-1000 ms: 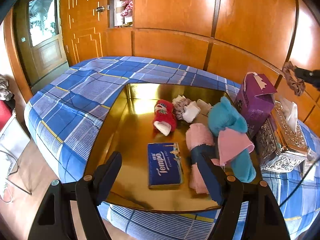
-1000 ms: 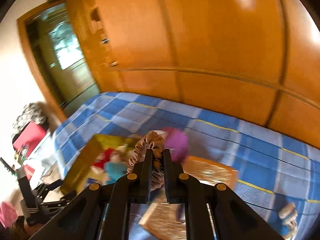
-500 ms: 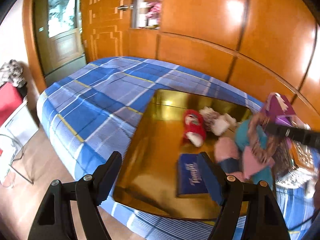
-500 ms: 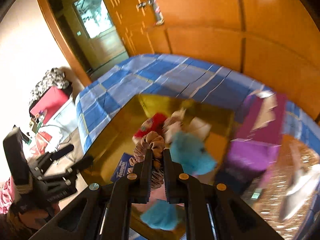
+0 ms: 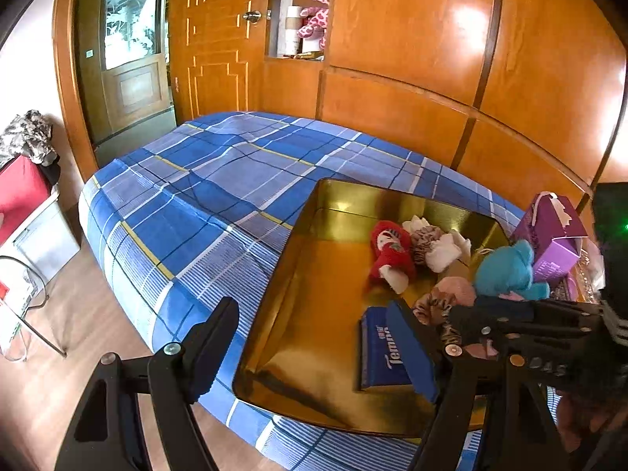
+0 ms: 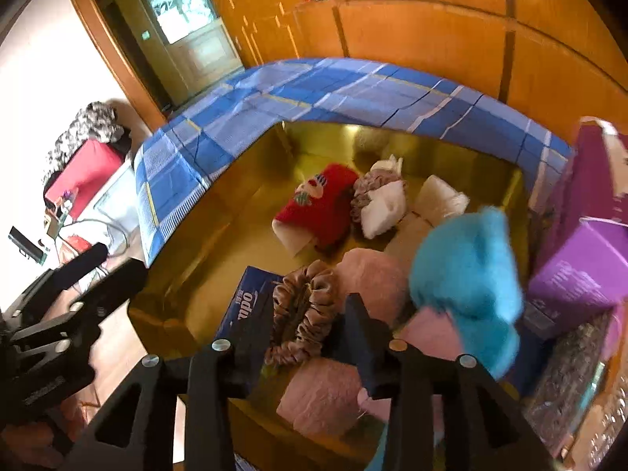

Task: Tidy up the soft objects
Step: 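Carry the brown scrunchie into the gold tray and open the right tool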

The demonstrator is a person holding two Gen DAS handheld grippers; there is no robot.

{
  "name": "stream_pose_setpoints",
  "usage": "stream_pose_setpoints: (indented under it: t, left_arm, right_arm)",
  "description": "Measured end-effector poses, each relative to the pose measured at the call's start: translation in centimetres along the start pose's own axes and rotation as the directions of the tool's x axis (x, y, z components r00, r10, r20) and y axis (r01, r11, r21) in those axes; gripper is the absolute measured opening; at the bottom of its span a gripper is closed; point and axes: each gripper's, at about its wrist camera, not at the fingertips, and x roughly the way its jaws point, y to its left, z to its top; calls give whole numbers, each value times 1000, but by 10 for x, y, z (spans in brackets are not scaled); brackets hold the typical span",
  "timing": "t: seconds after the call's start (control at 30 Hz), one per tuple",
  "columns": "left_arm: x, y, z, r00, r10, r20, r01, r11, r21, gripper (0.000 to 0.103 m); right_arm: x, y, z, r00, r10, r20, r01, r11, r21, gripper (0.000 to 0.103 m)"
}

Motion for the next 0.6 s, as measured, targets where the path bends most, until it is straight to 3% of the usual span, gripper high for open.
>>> stream_pose_setpoints:
  t: [0.4,0.6]
  left_arm:
    - [-7,-19,-3,1000,-30,10,29,999,44,78]
    - [-14,-33,-6,999,-46,21,44,996,82,78]
  right_arm:
    - [-58,-13,-20,987,-93,129,87,995,48,39]
    - [-92,-19,-36,962,-174,210,167,985,52,39]
